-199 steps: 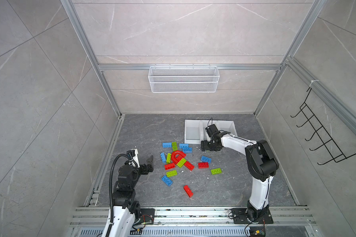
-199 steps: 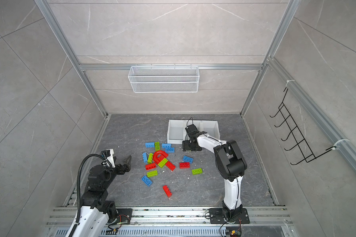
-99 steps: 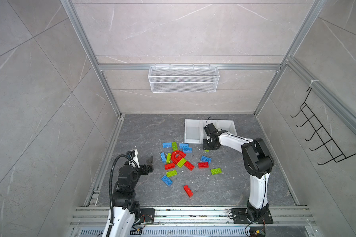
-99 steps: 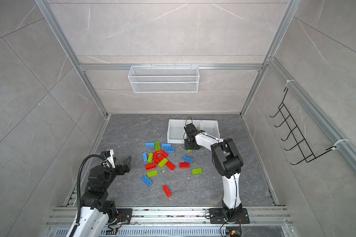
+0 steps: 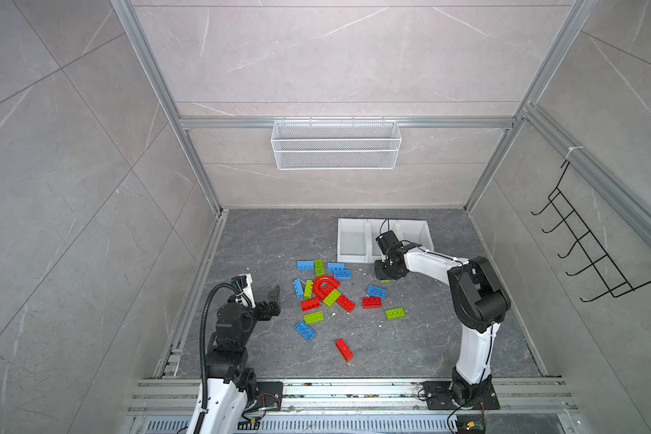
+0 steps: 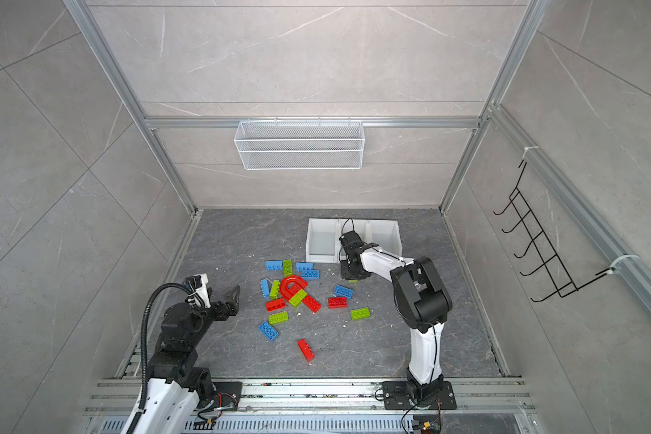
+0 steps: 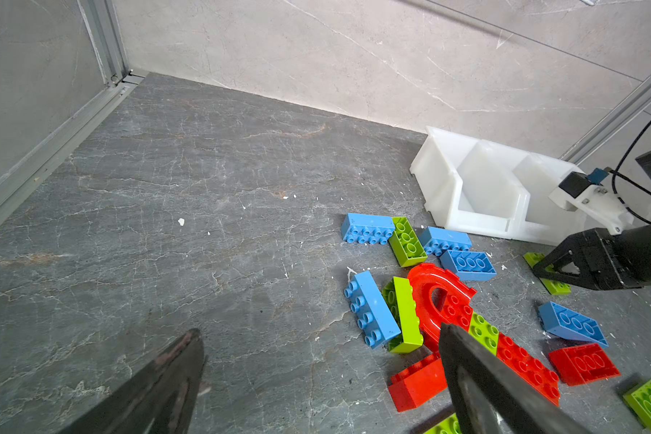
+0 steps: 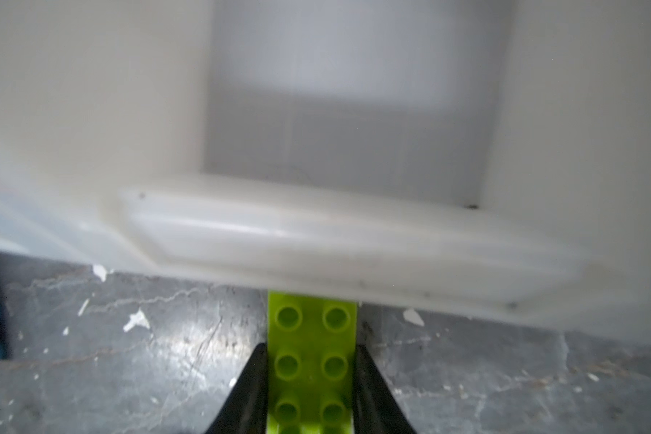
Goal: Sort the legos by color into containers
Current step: 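Lift the lime-green brick with the right gripper over the nearest bin compartment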
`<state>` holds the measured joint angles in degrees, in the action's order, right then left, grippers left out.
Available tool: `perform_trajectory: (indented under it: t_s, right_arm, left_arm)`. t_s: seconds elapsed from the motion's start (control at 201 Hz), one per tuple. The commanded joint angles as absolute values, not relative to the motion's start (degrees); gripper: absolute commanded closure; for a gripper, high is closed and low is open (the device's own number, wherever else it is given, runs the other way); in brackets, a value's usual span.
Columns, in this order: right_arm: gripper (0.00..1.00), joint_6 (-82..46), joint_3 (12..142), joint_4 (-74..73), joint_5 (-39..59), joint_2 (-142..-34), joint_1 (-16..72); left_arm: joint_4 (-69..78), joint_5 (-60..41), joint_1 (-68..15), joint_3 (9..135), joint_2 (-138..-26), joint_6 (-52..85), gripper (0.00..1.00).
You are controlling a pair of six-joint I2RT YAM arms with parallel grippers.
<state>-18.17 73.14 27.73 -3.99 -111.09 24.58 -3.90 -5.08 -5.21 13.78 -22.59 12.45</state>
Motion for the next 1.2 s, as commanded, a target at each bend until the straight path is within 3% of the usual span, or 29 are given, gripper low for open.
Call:
perform_trajectory:
  t_s: [0.0,0.428,0.672,1.199]
  right_arm:
    - [0.78,-17.3,73.0,30.3,-1.4,-104.9,24.2]
    - [0.78,-15.6,68.7,27.4,11.8,-92.3,10.8]
    - [0.78,-13.1,74.2,28.2,14.2,-95.6,3.2]
    - [0.78,-7.7,85.9,32.6,10.1,-107.2,0.2]
  left_arm:
    - [-3.0,-4.8,-5.2,14.0,-22.2,13.2,0.0]
    - [-2.7,-4.9,-5.2,14.1,-23.0,13.2,0.0]
    - [-2.6,-4.8,-5.2,14.2,-23.2,13.2,0.0]
    - [-2.7,-4.7,-5.2,14.0,-23.0,13.3,0.0]
